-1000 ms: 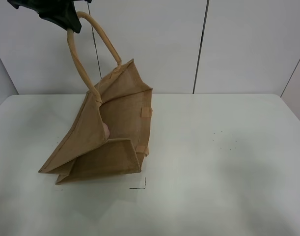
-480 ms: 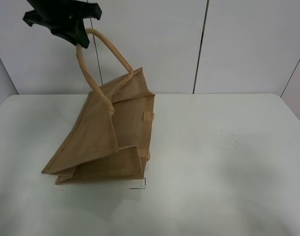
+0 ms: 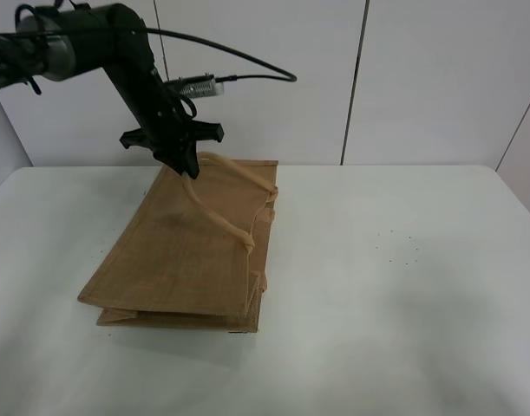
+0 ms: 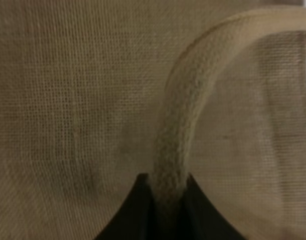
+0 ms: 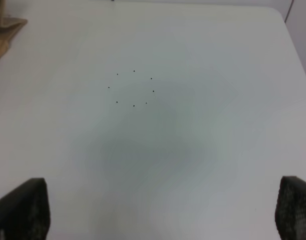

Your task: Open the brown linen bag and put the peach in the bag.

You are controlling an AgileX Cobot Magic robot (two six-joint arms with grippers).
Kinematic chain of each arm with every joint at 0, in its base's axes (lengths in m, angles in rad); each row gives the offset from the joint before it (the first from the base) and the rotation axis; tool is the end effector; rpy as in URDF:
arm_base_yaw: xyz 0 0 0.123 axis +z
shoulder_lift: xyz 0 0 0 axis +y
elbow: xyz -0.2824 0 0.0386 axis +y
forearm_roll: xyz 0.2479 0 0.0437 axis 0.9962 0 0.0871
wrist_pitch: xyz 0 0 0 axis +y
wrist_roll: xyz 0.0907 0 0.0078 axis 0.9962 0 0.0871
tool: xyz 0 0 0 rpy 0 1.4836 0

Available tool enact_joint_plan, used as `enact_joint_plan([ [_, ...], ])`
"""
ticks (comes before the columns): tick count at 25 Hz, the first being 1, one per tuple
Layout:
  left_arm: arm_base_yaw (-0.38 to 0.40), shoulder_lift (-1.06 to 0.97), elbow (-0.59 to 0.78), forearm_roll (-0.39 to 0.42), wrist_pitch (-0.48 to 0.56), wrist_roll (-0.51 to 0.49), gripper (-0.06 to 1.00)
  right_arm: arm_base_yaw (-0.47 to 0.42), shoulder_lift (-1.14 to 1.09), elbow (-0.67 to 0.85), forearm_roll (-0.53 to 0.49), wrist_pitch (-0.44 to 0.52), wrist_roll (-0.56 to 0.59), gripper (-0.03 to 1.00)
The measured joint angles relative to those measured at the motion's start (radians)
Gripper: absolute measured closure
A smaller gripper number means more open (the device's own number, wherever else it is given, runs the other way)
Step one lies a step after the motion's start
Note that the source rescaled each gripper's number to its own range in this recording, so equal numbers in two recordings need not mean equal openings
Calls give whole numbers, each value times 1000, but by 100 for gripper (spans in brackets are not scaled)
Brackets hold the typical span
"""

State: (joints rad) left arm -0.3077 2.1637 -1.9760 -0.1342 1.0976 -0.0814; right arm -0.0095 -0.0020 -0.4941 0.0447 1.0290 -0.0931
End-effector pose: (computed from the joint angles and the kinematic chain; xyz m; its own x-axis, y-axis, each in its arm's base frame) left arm 0.4490 -0.1541 0.2482 -0.9260 0.1460 -0.3480 0.2128 0.9636 -0.1620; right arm -0.0032 0.0035 0.2782 -0.4279 -0.0659 -0.9014 -0.0551 0.9974 -0.0467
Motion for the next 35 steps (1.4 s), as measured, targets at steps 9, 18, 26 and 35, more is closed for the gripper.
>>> enact_joint_plan([
  [9, 0, 68, 1, -2, -3, 26, 10, 0, 0, 0, -1, 0, 0, -3],
  [18, 0, 22, 0, 99, 16, 2, 0, 0, 0, 0, -1, 0, 0, -3],
  [26, 87, -15, -4, 214, 47, -45, 0, 0, 0, 0, -1, 0, 0, -3],
  [35, 262, -21, -4, 225, 69, -45, 0, 0, 0, 0, -1, 0, 0, -3],
])
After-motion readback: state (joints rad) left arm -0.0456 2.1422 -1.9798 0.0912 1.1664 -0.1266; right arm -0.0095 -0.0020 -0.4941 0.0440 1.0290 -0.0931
